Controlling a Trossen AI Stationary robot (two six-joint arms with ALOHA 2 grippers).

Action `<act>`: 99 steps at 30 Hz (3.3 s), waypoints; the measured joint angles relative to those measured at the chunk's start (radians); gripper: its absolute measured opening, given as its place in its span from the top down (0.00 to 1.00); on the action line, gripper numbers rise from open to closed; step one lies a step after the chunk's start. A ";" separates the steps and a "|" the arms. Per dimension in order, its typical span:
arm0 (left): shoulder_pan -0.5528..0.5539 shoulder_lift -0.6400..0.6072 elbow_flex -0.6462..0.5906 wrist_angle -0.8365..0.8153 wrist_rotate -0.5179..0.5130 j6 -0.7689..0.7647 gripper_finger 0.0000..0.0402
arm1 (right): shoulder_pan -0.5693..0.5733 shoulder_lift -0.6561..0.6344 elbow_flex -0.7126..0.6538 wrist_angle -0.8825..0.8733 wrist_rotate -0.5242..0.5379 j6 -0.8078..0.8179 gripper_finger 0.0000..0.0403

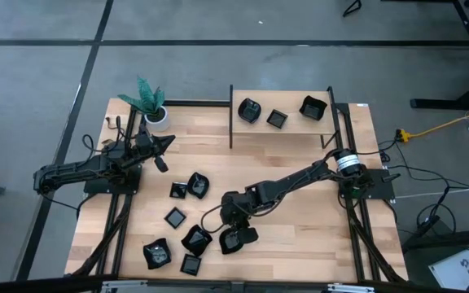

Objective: Pick & Place Mini shaped plates
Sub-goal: Stack the black leaf-shaped plate on top of the black leaf-shaped plate on the shelf

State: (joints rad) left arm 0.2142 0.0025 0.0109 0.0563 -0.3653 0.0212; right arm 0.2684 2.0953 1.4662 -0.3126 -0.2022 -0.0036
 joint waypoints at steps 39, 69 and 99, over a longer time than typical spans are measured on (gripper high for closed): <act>0.000 0.000 0.000 0.000 0.000 0.000 0.99 | 0.000 0.003 0.000 -0.005 -0.032 0.057 0.98; 0.000 0.000 0.000 0.000 0.000 0.000 0.99 | -0.029 -0.332 0.000 -0.239 0.019 -0.050 0.99; 0.000 0.000 0.000 0.000 0.000 0.000 0.99 | -0.286 -0.570 0.000 -0.397 0.019 -0.109 0.98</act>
State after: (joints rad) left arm 0.2141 0.0025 0.0109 0.0562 -0.3653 0.0212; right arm -0.0172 1.5248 1.4658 -0.7092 -0.1833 -0.1131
